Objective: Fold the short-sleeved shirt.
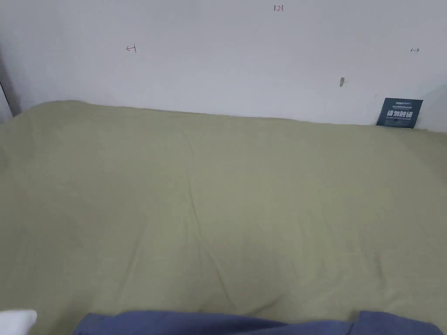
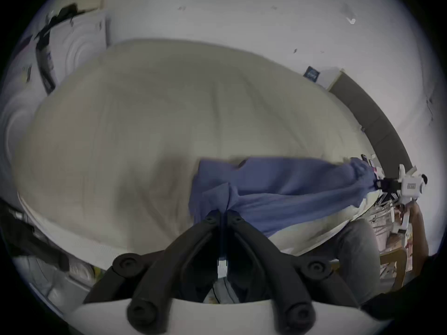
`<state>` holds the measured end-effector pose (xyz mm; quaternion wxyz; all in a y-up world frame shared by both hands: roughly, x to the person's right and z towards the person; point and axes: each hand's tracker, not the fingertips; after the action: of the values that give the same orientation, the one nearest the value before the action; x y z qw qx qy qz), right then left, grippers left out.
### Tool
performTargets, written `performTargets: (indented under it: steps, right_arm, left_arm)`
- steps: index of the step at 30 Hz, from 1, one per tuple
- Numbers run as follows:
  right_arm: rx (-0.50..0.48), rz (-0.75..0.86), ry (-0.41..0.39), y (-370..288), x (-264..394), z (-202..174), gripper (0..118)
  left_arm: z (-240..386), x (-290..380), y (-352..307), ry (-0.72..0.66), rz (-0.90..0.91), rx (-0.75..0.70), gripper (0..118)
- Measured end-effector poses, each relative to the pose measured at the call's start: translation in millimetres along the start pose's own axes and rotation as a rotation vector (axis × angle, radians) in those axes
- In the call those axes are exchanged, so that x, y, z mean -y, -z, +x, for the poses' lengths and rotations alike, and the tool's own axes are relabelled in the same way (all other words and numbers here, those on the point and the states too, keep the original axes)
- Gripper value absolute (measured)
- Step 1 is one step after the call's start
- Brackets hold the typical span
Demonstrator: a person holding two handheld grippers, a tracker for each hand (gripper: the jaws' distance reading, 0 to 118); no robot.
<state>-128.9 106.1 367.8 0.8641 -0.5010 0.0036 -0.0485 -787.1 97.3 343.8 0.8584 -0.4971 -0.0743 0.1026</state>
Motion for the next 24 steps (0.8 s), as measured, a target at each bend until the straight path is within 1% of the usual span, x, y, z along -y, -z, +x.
performTargets:
  steps: [1,2,3,4,5,6,7,8,9,10,11,12,13,14,18,19,20,21,22,23,24]
  right_arm:
    - [-0.005,0.004,-0.001,3.0,2.0,1.0,0]
    - [0.005,-0.003,-0.006,7.8,5.9,1.1,0]
    - [0.04,-0.011,-0.008,10.9,8.6,-0.3,0]
    - [0.035,-0.003,-0.009,12.4,10.1,-1.6,0]
    - [0.029,0.001,0.005,18.2,14.6,5.5,0]
    - [0.027,-0.003,0.021,19.5,14.0,4.3,0]
    - [0.015,-0.007,0.033,18.9,13.1,4.0,0]
    - [-0.009,-0.017,0.039,17.0,11.1,3.0,7]
    - [-0.012,-0.04,0.035,13.3,5.4,4.8,25]
    - [0.011,-0.054,0.02,8.6,3.3,2.9,62]
    - [0.014,-0.054,0.001,0.6,1.4,1.2,82]
    - [0.002,-0.019,-0.006,-15.7,-0.8,-0.2,83]
    - [-0.008,0.012,-0.007,-29.7,-4.2,-1.5,79]
    - [-0.027,0.043,0.003,-41.0,-8.7,-4.6,80]
    - [-0.08,0.179,0.03,-78.7,-32.7,-25.1,79]
    - [-0.094,0.199,0.032,-83.6,-36.3,-29.5,72]
    - [-0.109,0.219,0.026,-87.3,-39.6,-34.5,58]
    - [-0.111,0.238,0.006,-87.3,-41.2,-39.0,32]
    - [-0.093,0.249,-0.005,-86.8,-42.6,-43.3,0]
    - [-0.064,0.245,-0.017,-82.7,-44.9,-47.8,0]
    - [-0.046,0.239,-0.014,-79.8,-43.3,-51.1,0]
  left_arm:
    - [-3.3,5.6,6.6,-0.013,-0.007,-0.01,5]
    - [-3.9,10.2,13.4,0.001,-0.012,-0.031,5]
    - [-4.9,15.4,20.1,0.008,-0.014,-0.037,5]
    - [-5.7,18.9,24.7,0.002,-0.012,-0.033,5]
    - [-5.6,20.1,24.9,-0.019,0.011,-0.021,5]
    - [-1.8,18.5,21.4,-0.039,0.03,-0.017,5]
    - [-0.1,16.1,18.1,-0.049,0.038,-0.013,12]
    - [2.0,14.0,13.7,-0.055,0.048,-0.008,29]
    - [5.6,11.4,8.4,-0.054,0.045,-0.016,56]
    - [6.3,6.2,0.5,-0.051,0.033,-0.042,95]
    - [8.8,3.7,-9.7,-0.052,0.031,-0.041,103]
    - [9.2,0.9,-24.2,-0.05,0.053,-0.012,101]
    - [12.0,-2.1,-34.8,-0.048,0.077,0.029,101]
    - [10.9,-4.1,-46.3,-0.049,0.112,0.034,101]
    - [29.0,-26.7,-82.3,-0.014,0.252,-0.003,100]
    - [32.4,-31.1,-85.4,-0.02,0.26,-0.004,91]
    - [35.2,-35.4,-87.6,-0.021,0.272,0.0,74]
    - [38.5,-39.0,-87.8,-0.015,0.284,0.005,44]
    - [42.0,-41.3,-87.2,-0.008,0.294,0.002,0]
    - [44.2,-43.7,-81.5,0.001,0.291,-0.019,0]
    - [44.3,-44.7,-80.2,0.004,0.28,-0.07,0]
